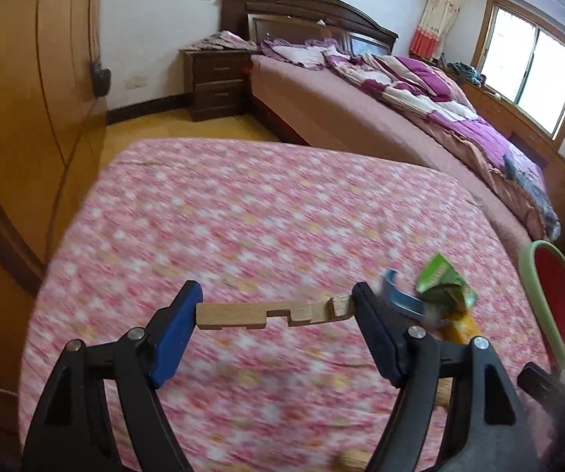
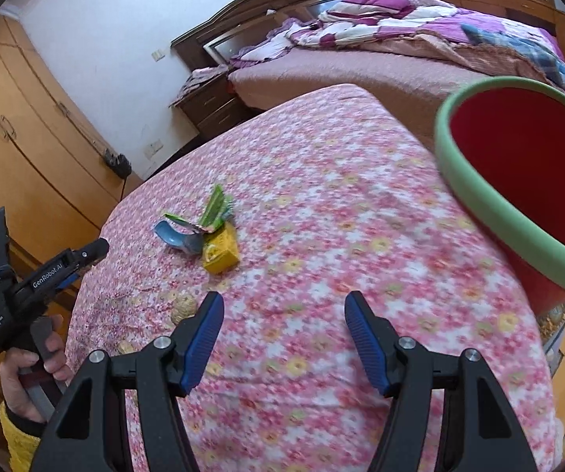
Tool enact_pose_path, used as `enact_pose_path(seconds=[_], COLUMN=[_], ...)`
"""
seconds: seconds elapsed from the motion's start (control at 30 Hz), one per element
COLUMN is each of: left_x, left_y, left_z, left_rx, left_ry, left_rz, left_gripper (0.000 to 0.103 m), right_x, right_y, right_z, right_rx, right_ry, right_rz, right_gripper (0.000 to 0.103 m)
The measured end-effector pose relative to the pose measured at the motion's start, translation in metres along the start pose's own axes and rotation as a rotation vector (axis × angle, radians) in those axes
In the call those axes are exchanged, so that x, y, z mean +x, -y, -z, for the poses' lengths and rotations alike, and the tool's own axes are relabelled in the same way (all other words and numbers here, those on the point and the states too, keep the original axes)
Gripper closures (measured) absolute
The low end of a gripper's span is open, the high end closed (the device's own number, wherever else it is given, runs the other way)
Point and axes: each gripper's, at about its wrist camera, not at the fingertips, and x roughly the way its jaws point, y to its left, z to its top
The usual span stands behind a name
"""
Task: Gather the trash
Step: 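Grasp the yellow box with the right tool while the left tool holds the stick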
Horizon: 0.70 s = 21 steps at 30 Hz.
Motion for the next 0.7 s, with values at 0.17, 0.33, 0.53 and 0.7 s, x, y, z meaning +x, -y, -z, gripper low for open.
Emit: enact_pose_path(seconds=[0.17, 0.33, 0.53, 0.7], left_x=[0.013, 0.025, 0.035, 0.038], left_y=[-0.007, -0.011, -0.007, -0.005], left_z=[-0.004, -0.002, 0.001, 0.005], left_rx=[-0.011, -0.037, -0.026, -0.016], left_ry=[-0.004, 0.002, 0.016, 0.019], left_rz=[-0.003, 0.007, 0.018, 0.042], left_gripper=[0.025, 0.025, 0.025, 0.025], right_x=[0.021, 0.039, 0.056, 0.065], right_y=[-0.018, -0.034, -0.045, -0.051], right_z=[-0.008, -0.014, -0.019, -0.023], right_rx=[-0.045, -0.091, -0.145, -0.152], right_ry=[-0.030, -0.027, -0.018, -0.001], right_rz=[-0.003, 0.017, 0.049, 0.058], right_gripper=[0.036, 0.036, 0.045, 0.052])
